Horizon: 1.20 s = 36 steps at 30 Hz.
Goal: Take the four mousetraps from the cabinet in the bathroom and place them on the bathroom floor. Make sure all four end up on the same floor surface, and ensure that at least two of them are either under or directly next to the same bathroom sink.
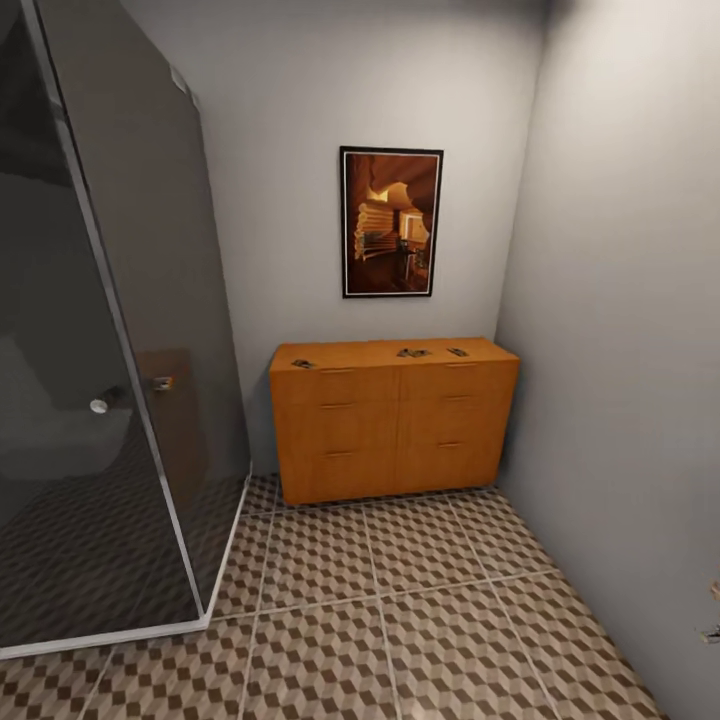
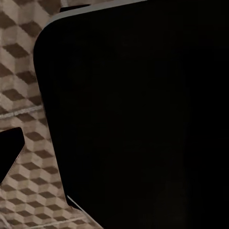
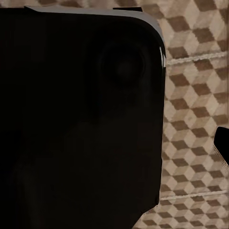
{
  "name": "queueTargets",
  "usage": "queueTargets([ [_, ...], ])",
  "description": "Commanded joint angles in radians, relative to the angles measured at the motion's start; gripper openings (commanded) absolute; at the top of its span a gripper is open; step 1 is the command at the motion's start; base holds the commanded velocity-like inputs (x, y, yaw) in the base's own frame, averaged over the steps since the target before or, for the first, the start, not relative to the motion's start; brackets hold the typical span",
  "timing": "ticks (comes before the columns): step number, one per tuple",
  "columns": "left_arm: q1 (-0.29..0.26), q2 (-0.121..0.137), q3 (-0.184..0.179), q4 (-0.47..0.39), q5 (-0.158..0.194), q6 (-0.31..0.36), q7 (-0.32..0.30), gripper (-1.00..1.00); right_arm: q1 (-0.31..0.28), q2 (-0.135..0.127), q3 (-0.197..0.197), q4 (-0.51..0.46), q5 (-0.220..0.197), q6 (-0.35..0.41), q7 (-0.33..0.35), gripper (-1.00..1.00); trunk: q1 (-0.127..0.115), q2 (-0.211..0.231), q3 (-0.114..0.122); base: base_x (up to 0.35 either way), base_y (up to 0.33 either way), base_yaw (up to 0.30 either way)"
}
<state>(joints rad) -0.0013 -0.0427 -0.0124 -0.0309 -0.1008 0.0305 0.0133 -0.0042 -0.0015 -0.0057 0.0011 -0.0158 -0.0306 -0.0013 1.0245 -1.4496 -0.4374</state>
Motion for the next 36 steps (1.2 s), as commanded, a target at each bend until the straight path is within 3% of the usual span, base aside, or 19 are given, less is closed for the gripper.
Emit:
queueTargets([
  [1, 0.0, -0.001, -0.001, -0.002, -0.011, 0.006, 0.002, 1.0, 0.0, 0.0, 0.0, 0.0, -0.002, -0.003, 0.0, 1.0, 0.001, 0.0, -0.001, 0.31, 0.0, 0.0],
  [36, 0.0, -0.006, 0.0, -0.005, -0.013, 0.013, 0.001, 1.0, -0.001, -0.005, 0.0, 0.0, -0.001, -0.002, 0.0, 1.0, 0.001, 0.0, -0.001, 0.321, 0.0, 0.0],
])
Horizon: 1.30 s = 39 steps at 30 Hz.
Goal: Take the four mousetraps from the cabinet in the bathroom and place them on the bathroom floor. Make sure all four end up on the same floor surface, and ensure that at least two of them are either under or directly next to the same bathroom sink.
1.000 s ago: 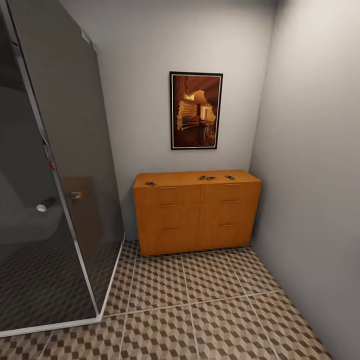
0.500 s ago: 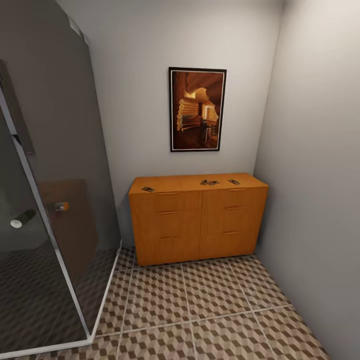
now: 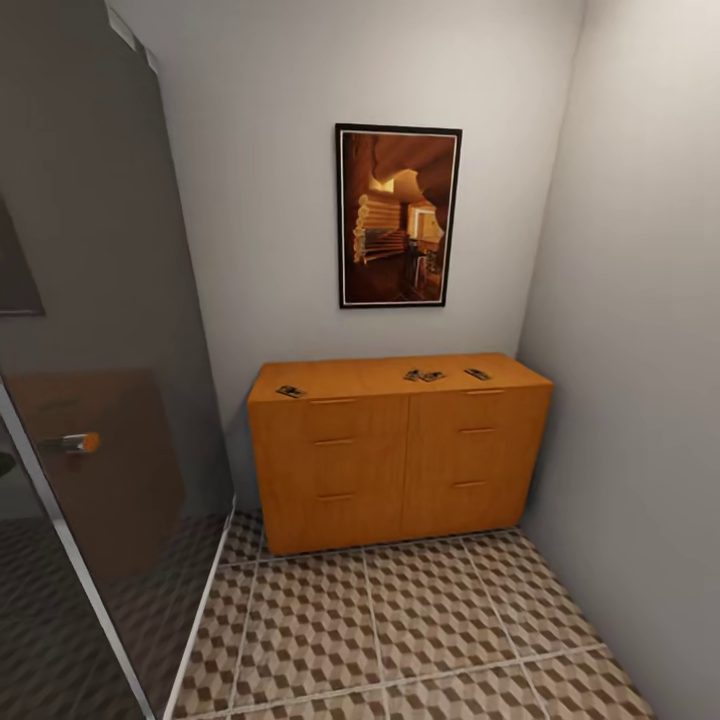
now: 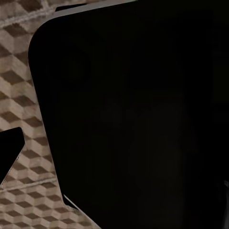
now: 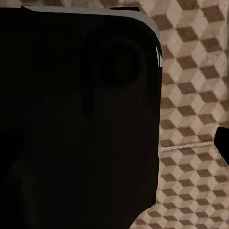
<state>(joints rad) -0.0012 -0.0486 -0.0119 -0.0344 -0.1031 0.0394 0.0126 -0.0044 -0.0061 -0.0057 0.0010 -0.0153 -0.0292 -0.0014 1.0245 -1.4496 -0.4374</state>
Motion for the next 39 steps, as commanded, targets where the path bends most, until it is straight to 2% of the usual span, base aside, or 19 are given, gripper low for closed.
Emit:
queueTargets([
  [1, 0.0, 0.0, 0.0, -0.002, -0.01, 0.004, 0.001, 1.0, 0.0, 0.0, 0.0, 0.0, -0.002, -0.003, 0.0, 1.0, 0.001, 0.0, -0.001, 0.322, 0.0, 0.0],
  [19, 0.0, 0.0, 0.0, -0.001, -0.01, -0.004, 0.001, 1.0, 0.0, 0.0, 0.0, 0.0, -0.002, -0.002, 0.0, 1.0, 0.001, 0.0, -0.001, 0.308, 0.0, 0.0],
  [39, 0.0, 0.0, 0.0, -0.001, -0.015, -0.006, 0.0, 1.0, 0.0, 0.0, 0.0, 0.0, -0.002, 0.001, 0.0, 1.0, 0.001, 0.0, -0.001, 0.038, 0.0, 0.0],
])
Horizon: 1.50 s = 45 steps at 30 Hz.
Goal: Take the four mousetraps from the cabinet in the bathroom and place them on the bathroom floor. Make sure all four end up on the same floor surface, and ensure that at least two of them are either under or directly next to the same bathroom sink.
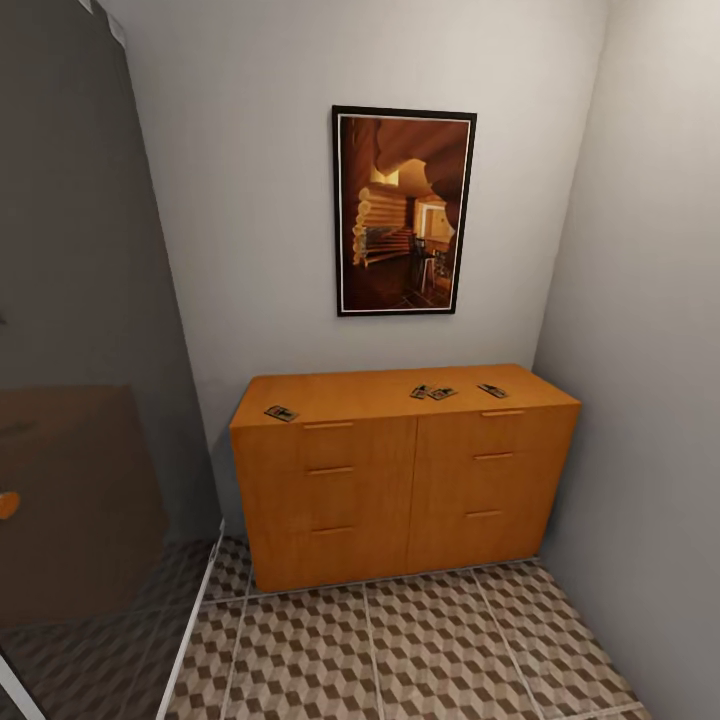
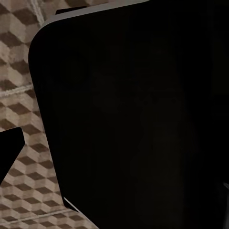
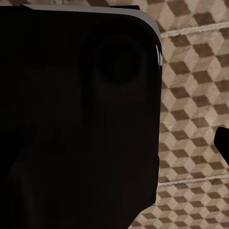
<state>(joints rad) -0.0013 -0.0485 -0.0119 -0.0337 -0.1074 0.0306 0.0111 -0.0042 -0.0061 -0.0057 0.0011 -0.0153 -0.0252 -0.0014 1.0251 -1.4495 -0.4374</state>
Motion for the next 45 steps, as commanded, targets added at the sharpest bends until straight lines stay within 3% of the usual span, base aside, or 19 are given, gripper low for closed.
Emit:
queueTargets([
  [1, 0.0, 0.0, 0.0, -0.002, -0.01, 0.003, 0.001, 1.0, 0.0, 0.0, 0.0, 0.0, -0.002, -0.003, 0.0, 1.0, 0.0, -0.001, -0.001, 0.002, 0.0, 0.0],
  [18, 0.0, 0.001, -0.001, -0.002, -0.011, 0.004, 0.002, 1.0, -0.001, 0.001, 0.0, 0.0, 0.0, -0.005, 0.0, 1.0, 0.0, -0.001, -0.001, 0.019, 0.0, 0.0],
  [45, 0.0, -0.001, 0.0, -0.002, -0.012, 0.002, 0.001, 1.0, 0.0, 0.001, 0.0, 0.0, -0.003, -0.006, 0.0, 1.0, 0.0, -0.001, -0.001, 0.28, 0.0, 0.0],
])
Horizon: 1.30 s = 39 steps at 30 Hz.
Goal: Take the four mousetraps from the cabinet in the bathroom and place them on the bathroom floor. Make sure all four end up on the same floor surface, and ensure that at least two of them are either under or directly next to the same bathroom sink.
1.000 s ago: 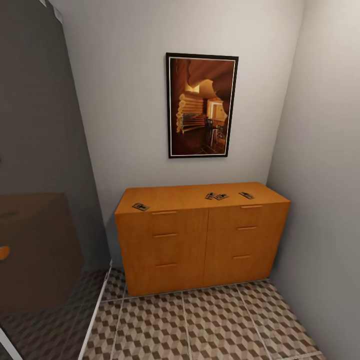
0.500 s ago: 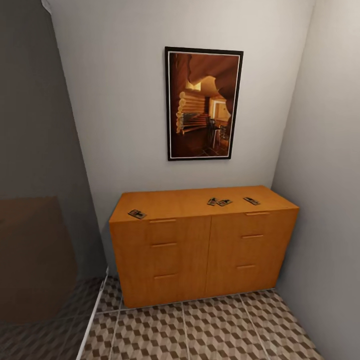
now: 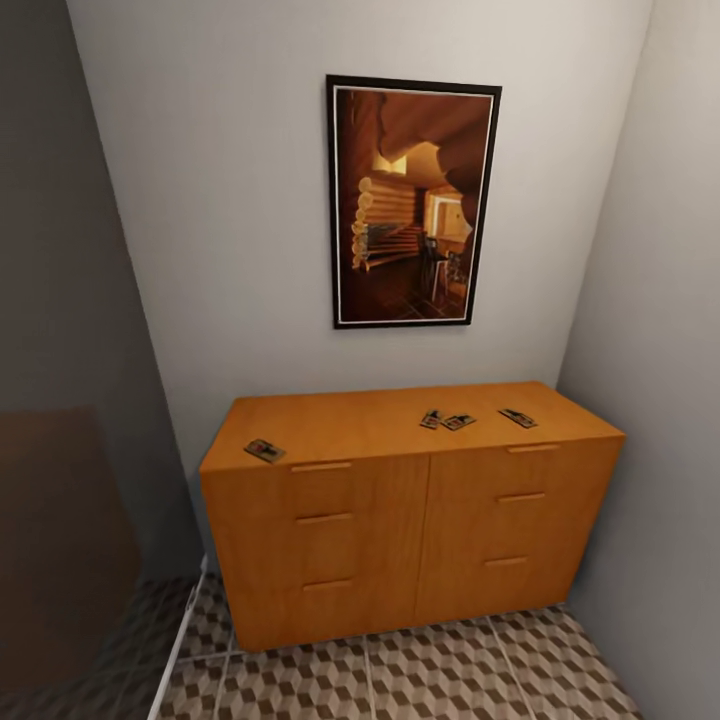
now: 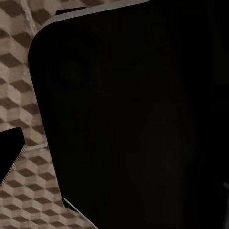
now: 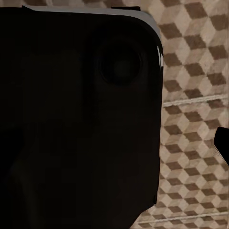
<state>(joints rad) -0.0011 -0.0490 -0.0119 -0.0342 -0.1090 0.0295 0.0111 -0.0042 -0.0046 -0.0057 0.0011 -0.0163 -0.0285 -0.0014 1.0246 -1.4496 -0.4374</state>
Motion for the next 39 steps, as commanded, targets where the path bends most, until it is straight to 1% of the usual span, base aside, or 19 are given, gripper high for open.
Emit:
queueTargets([
  [1, 0.0, 0.0, 0.0, -0.001, -0.01, 0.003, 0.001, 1.0, 0.0, 0.0, 0.0, 0.0, -0.002, -0.003, 0.0, 1.0, 0.0, 0.0, -0.001, 0.249, 0.0, 0.0],
  [6, 0.0, 0.0, 0.0, -0.002, -0.01, 0.003, 0.001, 1.0, 0.0, 0.0, 0.0, 0.0, -0.002, -0.004, 0.0, 1.0, 0.0, 0.0, -0.001, 0.194, 0.0, 0.0],
  [12, 0.0, 0.0, 0.0, -0.002, -0.01, 0.001, 0.001, 1.0, 0.0, 0.0, -0.002, 0.0, -0.002, -0.002, 0.0, 1.0, 0.0, 0.0, -0.001, 0.067, 0.0, -0.012],
  [26, 0.0, 0.0, 0.0, -0.003, -0.009, -0.002, 0.001, 1.0, 0.0, 0.001, -0.002, 0.0, -0.002, -0.001, 0.0, 1.0, 0.0, 0.0, -0.001, 0.005, 0.0, -0.182],
  [33, 0.0, 0.0, -0.001, -0.003, -0.009, -0.003, 0.002, 1.0, -0.001, 0.001, -0.002, 0.0, -0.002, -0.001, 0.0, 1.0, 0.0, 0.0, -0.001, 0.029, -0.004, -0.062],
  [39, 0.0, 0.001, -0.001, -0.003, -0.009, -0.002, 0.002, 1.0, -0.001, 0.001, -0.002, 0.0, -0.001, -0.002, 0.0, 1.0, 0.0, 0.0, -0.001, 0.19, -0.077, -0.013],
])
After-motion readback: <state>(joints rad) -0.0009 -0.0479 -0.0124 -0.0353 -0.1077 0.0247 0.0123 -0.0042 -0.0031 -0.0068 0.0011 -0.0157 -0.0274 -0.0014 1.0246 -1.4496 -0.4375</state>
